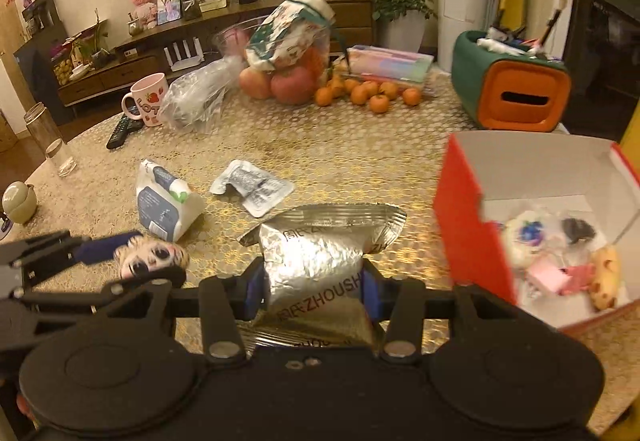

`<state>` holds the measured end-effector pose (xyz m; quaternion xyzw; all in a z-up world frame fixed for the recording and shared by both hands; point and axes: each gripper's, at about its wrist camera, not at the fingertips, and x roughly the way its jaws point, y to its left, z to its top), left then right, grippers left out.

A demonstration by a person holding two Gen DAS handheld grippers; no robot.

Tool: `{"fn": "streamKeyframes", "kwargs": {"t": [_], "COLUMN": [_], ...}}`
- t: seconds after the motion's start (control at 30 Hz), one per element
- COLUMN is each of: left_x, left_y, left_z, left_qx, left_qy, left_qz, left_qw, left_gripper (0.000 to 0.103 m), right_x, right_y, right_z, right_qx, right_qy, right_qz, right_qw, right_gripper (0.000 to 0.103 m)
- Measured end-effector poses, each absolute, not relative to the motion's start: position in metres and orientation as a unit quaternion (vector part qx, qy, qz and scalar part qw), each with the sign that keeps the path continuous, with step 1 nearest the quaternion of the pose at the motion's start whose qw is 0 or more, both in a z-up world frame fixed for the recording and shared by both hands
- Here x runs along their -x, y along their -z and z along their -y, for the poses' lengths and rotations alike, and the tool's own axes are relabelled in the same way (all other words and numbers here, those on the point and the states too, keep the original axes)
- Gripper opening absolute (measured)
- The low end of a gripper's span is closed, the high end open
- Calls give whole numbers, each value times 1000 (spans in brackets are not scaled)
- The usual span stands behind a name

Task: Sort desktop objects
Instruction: 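Carry the cartoon pouch and foil bag with both tools over the box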

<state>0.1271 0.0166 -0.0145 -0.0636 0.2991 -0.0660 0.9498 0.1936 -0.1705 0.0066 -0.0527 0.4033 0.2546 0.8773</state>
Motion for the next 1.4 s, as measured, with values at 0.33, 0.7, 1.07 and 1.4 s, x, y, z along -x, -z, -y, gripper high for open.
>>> {"fn": "streamKeyframes", "kwargs": {"t": [0.33,0.7,1.07,1.4], "left_x": [-139,-171,-215,-256], "left_y": [-10,-19,-21,-11], "left_z": [32,78,148,212], "left_qx": [36,38,-6,-52], "left_qy": [100,135,185,218], "left_qz": [-292,-306,-305,-315], "left_qw": [951,941,934,922], "left_gripper": [56,56,56,56], "right_x": [-201,-218,-243,-283], "right_y": [-32,-37,-33,-19], "right_z": [246,312,371,396], "right_qx": [38,17,1,-2], "right_qy": [-212,-168,-123,-91], "right_qz": [-374,-360,-356,-366], "right_qw": [902,917,926,926], "right_gripper": [47,47,47,47]}}
